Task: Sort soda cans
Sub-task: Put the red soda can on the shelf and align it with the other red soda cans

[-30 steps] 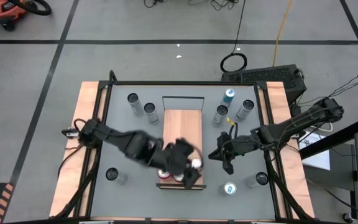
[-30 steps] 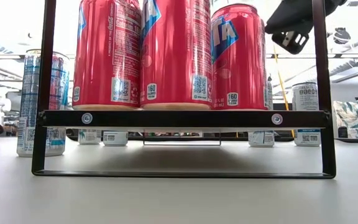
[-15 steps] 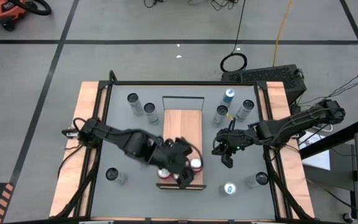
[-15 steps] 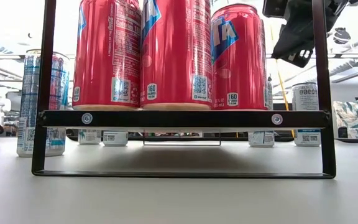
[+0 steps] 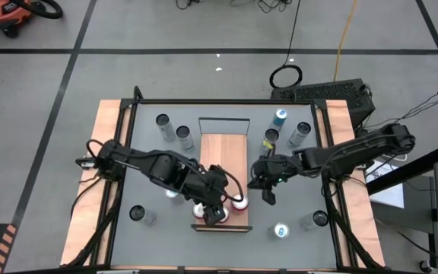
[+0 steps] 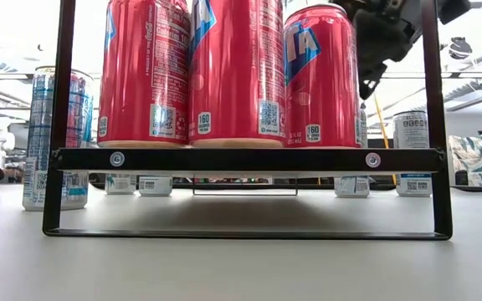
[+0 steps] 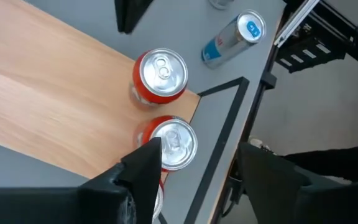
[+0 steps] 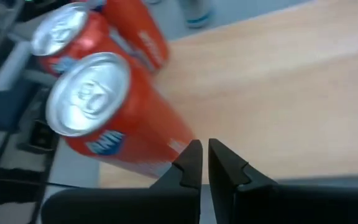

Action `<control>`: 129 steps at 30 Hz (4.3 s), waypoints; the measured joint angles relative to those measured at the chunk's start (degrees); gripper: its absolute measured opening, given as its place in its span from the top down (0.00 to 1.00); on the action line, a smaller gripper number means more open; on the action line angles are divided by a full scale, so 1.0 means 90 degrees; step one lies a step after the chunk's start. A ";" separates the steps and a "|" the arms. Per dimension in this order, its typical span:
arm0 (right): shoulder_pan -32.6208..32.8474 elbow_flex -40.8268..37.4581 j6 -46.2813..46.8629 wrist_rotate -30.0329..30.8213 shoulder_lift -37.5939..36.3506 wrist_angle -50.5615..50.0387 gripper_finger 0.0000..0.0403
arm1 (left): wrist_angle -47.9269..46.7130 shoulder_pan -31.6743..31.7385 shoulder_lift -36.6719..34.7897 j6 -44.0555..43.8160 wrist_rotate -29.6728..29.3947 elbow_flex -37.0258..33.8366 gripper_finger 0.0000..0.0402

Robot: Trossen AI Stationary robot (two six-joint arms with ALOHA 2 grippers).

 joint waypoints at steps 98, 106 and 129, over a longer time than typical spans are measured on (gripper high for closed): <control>0.0941 0.0002 0.1303 -0.1028 -0.0446 0.0397 1.00 | -0.0171 -0.0357 0.0644 0.1172 -0.0543 0.0038 0.50; 0.1183 0.0005 0.1409 -0.0822 -0.0469 0.0848 1.00 | 0.0005 -0.0327 0.0937 0.1651 -0.0496 -0.0017 0.50; 0.1272 0.0005 0.1392 -0.0638 -0.0467 0.0801 1.00 | -0.0447 -0.0403 0.1152 0.2369 0.0027 -0.0017 0.83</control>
